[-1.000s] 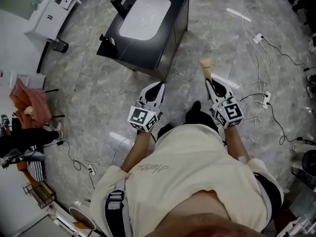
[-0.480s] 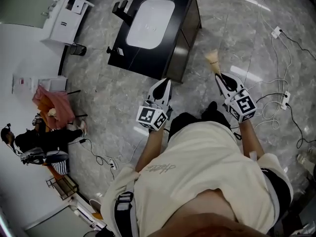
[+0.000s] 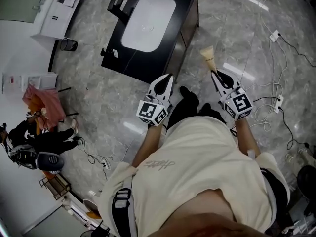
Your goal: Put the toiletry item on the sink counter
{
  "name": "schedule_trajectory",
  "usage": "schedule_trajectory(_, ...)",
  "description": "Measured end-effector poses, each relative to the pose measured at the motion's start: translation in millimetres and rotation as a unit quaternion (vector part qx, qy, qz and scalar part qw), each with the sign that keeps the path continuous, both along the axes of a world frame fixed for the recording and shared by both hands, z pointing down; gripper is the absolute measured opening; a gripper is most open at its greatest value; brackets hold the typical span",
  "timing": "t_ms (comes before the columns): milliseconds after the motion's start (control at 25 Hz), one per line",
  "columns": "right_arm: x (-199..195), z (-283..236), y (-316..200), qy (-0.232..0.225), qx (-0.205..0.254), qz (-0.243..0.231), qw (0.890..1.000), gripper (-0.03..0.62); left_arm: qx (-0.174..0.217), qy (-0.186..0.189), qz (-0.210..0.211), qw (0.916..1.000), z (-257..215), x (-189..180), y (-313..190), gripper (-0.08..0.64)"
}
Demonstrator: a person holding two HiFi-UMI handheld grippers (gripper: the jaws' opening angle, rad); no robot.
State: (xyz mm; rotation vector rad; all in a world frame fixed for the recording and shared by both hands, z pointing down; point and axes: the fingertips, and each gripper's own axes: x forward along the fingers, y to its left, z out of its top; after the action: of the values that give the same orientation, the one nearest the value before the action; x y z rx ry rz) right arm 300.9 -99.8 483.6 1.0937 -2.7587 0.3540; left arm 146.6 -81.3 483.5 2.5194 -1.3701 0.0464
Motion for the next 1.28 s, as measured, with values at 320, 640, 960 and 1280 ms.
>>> schedule_trajectory(320, -36, -29, -83, 0.056, 0.026, -0.003, 0.998, 0.023, 0.048, 0.043, 0.011, 0.9979, -34, -30, -107, 0.003)
schedule_trajectory(640, -120, -29, -146, 0.066, 0.034, -0.037, 0.997, 0.023, 0.035, 0.039, -0.031, 0.9982, -9, -117, -145, 0.003)
schedule_trajectory(960, -214, -14, -170, 0.081, 0.028, -0.142, 0.986, 0.023, 0.017, 0.051, -0.121, 0.9912, 14, -190, -145, 0.003)
schedule_trajectory(1280, -273, 10, -211, 0.083, 0.004, -0.241, 0.967, 0.023, 0.002, 0.038, -0.228, 0.973, 26, -244, -158, 0.003)
